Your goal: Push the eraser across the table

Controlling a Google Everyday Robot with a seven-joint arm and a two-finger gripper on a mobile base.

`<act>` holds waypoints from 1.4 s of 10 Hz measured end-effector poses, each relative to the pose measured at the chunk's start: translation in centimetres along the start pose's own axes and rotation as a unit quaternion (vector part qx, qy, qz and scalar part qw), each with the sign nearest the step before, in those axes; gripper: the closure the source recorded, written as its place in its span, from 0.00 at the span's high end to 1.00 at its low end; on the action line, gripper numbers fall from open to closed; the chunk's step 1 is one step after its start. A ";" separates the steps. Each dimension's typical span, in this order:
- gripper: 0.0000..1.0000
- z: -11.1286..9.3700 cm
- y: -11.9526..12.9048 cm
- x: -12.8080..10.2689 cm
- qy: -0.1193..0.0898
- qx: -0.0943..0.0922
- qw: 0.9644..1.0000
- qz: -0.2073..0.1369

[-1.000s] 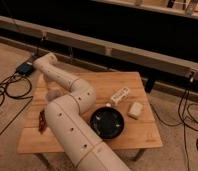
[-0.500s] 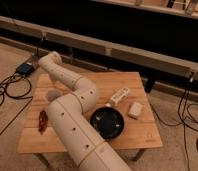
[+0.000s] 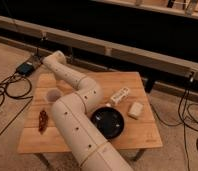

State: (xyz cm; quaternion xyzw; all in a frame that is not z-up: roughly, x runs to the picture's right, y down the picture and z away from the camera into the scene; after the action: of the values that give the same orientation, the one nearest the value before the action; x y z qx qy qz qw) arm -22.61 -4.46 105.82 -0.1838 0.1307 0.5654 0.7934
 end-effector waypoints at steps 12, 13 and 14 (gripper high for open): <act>0.65 0.2 -8.3 0.6 0.003 0.012 0.995 0.098; 0.65 0.3 -9.3 0.9 0.005 0.014 0.994 0.110; 0.65 0.2 -10.0 1.0 0.006 0.016 0.993 0.117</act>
State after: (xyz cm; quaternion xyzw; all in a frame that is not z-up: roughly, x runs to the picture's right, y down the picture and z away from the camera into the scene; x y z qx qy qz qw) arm -12.86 -6.44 107.07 -0.1583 0.1649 0.6512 0.7236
